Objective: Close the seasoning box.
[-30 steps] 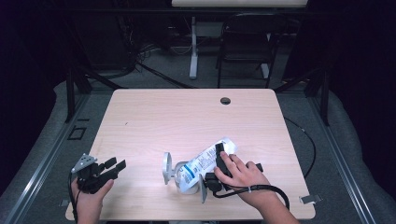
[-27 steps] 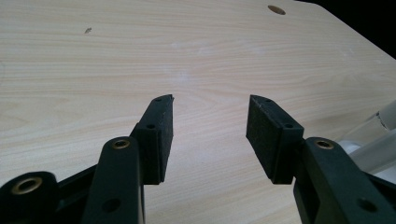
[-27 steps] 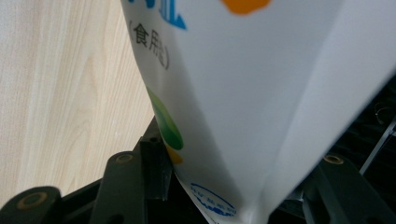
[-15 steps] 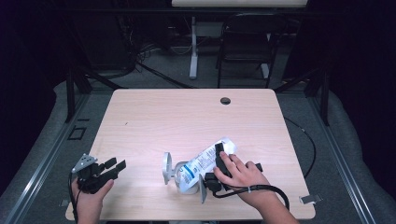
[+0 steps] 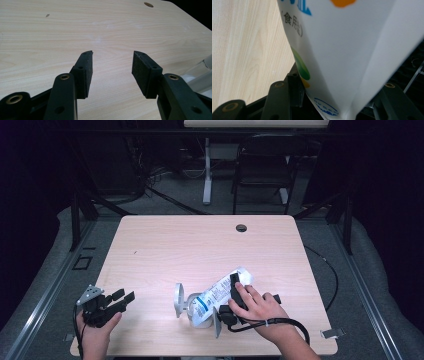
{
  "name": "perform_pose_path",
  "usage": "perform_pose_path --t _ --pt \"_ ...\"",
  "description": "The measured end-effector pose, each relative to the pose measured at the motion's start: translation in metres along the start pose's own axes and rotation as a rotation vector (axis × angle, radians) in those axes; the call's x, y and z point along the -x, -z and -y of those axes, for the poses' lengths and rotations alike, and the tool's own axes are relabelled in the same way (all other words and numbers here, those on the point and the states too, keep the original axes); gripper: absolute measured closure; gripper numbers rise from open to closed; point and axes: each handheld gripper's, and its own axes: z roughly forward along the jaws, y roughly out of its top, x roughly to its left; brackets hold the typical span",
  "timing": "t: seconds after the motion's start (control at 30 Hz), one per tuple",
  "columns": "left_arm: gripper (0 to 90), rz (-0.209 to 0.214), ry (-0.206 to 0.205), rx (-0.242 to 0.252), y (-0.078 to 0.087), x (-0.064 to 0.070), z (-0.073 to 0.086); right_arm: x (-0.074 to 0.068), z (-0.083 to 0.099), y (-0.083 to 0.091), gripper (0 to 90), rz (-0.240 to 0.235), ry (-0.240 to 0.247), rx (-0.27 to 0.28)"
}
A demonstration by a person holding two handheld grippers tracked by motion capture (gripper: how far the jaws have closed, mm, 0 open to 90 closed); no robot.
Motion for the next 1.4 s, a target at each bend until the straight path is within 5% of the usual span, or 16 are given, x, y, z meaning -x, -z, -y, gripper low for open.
perform_pose_path --t 1.4 --pt "51.7 -0.001 0.002 0.001 0.0003 -0.0011 0.0003 0.0016 0.0003 0.0004 51.2 0.003 0.024 0.010"
